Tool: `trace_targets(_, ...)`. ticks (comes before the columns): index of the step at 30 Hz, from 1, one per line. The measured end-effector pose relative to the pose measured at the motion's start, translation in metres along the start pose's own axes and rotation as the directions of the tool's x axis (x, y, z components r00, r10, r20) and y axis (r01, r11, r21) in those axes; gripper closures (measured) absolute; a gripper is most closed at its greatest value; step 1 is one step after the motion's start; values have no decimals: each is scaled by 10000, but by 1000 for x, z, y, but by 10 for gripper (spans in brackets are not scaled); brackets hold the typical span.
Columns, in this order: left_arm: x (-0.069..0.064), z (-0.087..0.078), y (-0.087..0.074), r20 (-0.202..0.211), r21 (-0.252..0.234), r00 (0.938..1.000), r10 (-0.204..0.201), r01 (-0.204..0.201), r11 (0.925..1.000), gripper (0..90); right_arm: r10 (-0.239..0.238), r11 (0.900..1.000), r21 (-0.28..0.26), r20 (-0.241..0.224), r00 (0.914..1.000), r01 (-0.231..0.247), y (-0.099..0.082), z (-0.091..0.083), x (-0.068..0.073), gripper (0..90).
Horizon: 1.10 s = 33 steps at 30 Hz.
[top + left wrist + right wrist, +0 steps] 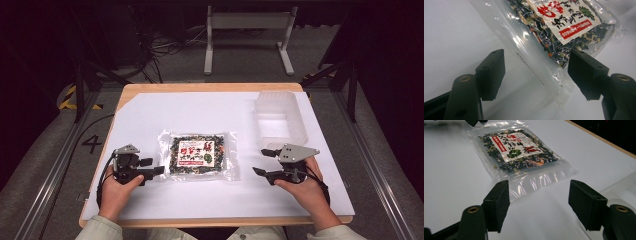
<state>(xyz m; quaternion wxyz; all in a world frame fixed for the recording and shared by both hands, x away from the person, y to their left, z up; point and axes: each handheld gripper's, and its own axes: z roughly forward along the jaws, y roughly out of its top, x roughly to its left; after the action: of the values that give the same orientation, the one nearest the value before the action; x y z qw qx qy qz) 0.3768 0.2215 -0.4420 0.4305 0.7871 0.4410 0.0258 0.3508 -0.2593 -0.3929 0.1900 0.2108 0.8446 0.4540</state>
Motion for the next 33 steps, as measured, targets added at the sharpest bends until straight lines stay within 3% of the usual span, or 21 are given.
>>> trace_targets(11, -4, 8, -2, 101, 526, 9999, -98, 92, 9986, 317, -117, 9999, 6, -106, 9999, 117, 1, 1, 2, 332)
trace_targets(15, -6, 12, -1, 131, 671, 9999, 37, -45, 9977, 328, -99, 10000, 16, -117, 9999, 99, 1, 2, 2, 331)
trace_targets(29, -8, 17, 0, 300, 702, 9996, -7, -14, 9975, 353, -79, 10000, -33, -106, 9999, 79, -1, 0, 2, 327)
trace_targets(33, -8, 17, 1, 127, 719, 9999, 22, -31, 9974, 388, -64, 10000, -40, -100, 9999, 64, -1, 0, 2, 327)
